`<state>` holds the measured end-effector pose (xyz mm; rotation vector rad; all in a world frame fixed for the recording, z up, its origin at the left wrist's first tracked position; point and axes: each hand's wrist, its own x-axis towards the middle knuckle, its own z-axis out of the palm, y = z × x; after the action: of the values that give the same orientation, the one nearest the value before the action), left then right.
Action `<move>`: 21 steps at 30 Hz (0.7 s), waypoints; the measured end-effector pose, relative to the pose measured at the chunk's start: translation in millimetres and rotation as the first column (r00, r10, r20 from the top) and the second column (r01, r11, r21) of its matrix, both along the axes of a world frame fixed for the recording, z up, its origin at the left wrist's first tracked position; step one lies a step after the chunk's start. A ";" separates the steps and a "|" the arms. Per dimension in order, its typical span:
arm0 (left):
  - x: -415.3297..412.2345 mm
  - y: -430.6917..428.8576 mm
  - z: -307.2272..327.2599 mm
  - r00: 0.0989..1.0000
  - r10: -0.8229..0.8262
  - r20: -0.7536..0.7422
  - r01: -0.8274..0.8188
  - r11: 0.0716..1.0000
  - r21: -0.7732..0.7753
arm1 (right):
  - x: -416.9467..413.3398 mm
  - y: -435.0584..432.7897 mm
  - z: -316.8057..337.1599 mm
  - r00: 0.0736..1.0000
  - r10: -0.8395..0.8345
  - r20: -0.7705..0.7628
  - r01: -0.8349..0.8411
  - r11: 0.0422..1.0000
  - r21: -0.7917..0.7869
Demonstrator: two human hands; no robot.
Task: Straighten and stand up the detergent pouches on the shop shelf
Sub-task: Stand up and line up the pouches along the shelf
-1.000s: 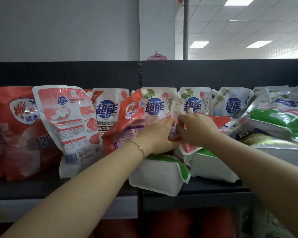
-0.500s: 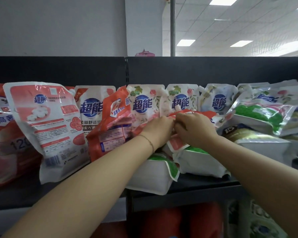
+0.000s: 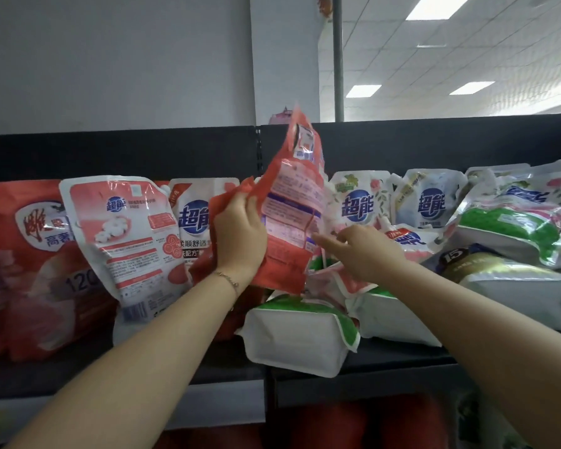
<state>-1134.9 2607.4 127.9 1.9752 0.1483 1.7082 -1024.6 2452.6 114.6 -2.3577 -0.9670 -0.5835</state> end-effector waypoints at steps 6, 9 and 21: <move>-51.3 18.6 6.4 0.995 -0.005 0.095 0.005 1.000 0.000 | -35.6 21.8 14.8 0.749 0.565 -0.346 -0.455 0.818 0.352; -73.4 36.3 0.8 0.991 0.001 0.134 -0.004 1.000 0.021 | -59.0 33.6 18.4 0.654 0.663 -0.364 -0.454 0.729 0.513; -126.5 116.4 -53.1 0.951 0.275 -0.143 -0.288 0.955 -0.076 | -123.8 111.5 0.8 0.692 0.461 -0.556 -0.371 0.887 0.276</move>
<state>-1261.4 2723.8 74.7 2.0719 0.5750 1.7036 -1148.4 2564.0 115.3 -1.8869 -1.0470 0.2831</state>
